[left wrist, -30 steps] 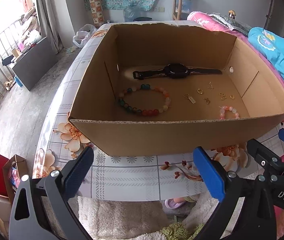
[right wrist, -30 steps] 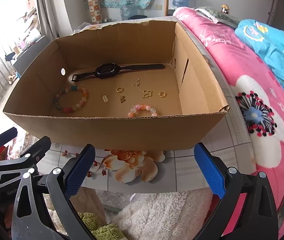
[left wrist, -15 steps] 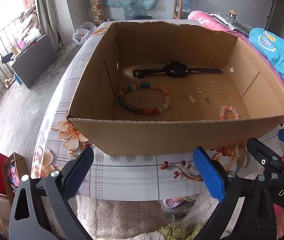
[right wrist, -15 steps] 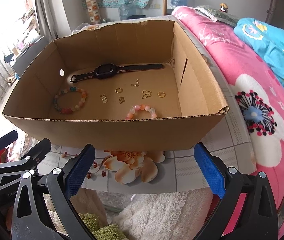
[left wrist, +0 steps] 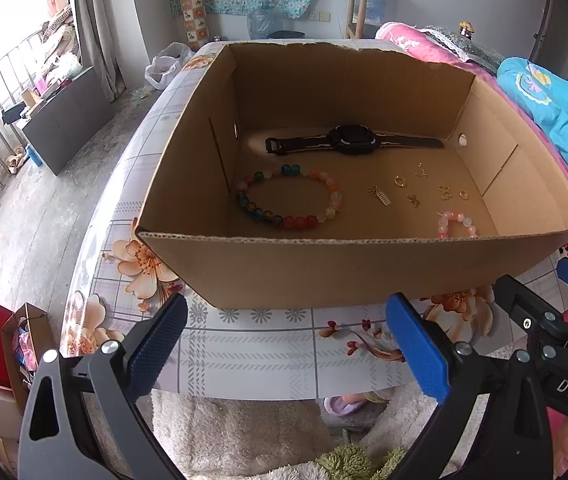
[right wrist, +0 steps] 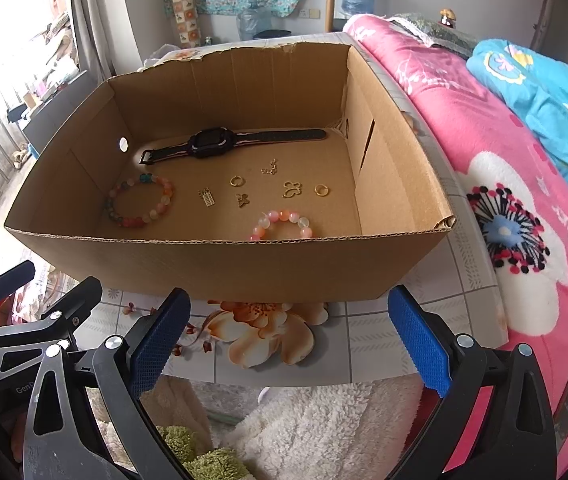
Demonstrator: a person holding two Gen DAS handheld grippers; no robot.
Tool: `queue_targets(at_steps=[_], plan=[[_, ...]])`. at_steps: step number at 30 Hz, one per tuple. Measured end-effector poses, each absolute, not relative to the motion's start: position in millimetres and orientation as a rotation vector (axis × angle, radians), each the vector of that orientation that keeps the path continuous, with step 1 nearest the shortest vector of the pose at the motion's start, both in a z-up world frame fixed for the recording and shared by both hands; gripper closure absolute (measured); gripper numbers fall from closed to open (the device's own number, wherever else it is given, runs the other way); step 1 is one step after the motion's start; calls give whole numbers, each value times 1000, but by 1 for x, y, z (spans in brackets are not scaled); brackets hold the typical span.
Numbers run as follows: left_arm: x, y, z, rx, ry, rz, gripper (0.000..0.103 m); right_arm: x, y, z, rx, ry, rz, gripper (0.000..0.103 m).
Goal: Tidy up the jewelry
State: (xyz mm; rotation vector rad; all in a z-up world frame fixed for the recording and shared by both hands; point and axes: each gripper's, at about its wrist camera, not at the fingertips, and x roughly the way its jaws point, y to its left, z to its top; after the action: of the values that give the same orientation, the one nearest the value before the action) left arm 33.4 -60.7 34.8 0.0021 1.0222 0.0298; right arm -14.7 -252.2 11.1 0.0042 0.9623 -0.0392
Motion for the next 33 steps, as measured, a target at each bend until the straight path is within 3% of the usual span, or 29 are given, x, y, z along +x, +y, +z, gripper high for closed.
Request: queue_targets(at_steps=[33], plan=[[29, -64, 32, 4, 1027, 31, 6, -15, -251, 9, 13, 971, -36, 8]])
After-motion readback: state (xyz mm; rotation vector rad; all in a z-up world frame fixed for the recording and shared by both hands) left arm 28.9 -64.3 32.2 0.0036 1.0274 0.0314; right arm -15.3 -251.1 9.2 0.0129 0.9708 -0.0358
